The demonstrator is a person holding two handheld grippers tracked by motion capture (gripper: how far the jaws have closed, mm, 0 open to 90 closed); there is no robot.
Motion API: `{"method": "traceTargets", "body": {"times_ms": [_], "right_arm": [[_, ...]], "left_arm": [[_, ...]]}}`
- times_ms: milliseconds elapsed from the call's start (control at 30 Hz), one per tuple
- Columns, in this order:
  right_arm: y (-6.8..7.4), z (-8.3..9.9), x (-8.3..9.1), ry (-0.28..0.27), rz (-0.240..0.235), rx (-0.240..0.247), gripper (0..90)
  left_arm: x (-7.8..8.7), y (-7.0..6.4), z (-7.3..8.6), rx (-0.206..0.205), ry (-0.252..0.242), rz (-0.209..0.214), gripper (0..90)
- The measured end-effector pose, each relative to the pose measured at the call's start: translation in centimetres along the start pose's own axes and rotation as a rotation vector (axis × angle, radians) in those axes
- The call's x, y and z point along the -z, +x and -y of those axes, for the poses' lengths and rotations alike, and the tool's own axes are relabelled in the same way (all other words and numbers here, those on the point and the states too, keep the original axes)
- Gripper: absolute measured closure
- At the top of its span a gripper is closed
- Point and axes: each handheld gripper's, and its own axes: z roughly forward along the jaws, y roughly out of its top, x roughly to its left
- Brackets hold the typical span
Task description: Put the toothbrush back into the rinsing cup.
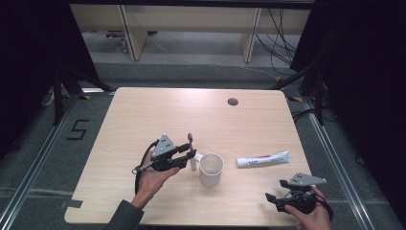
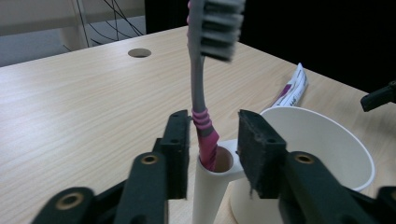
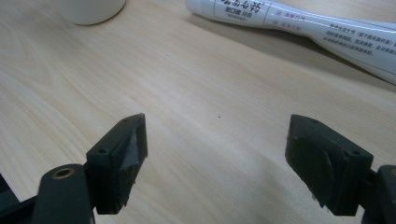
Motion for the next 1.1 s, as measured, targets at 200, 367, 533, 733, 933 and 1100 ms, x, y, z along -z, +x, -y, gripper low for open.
{"method": "traceTargets", "body": {"times_ms": [200, 367, 533, 733, 933, 1100], "right_arm": [[0.0, 0.0, 0.0, -0.001, 0.006, -0.009, 21.8], [0.0, 0.0, 0.0, -0.004, 0.010, 0.004, 21.8], [0.0, 0.0, 0.0, -0.001, 0.011, -0.007, 21.8], [0.0, 0.0, 0.0, -0.001, 0.010, -0.005, 21.8], [0.0, 0.0, 0.0, -0.002, 0.011, -0.006, 21.8], [-0.1, -0.1, -0.1, -0.006, -0.004, -0.003, 21.8]], "left_arm": [[0.8, -0.1, -0.3, 0.011, -0.003, -0.012, 47.1], [2.0, -0.2, -0.2, 0.021, 0.009, -0.016, 41.8], [2.7, -0.4, 0.2, 0.025, 0.034, -0.017, 38.9], [3.7, -0.6, 1.1, 0.027, 0.060, -0.012, 35.3], [4.6, -1.0, 1.9, 0.030, 0.054, -0.006, 33.2], [5.2, -1.5, 2.5, 0.034, 0.072, -0.011, 32.0]]}}
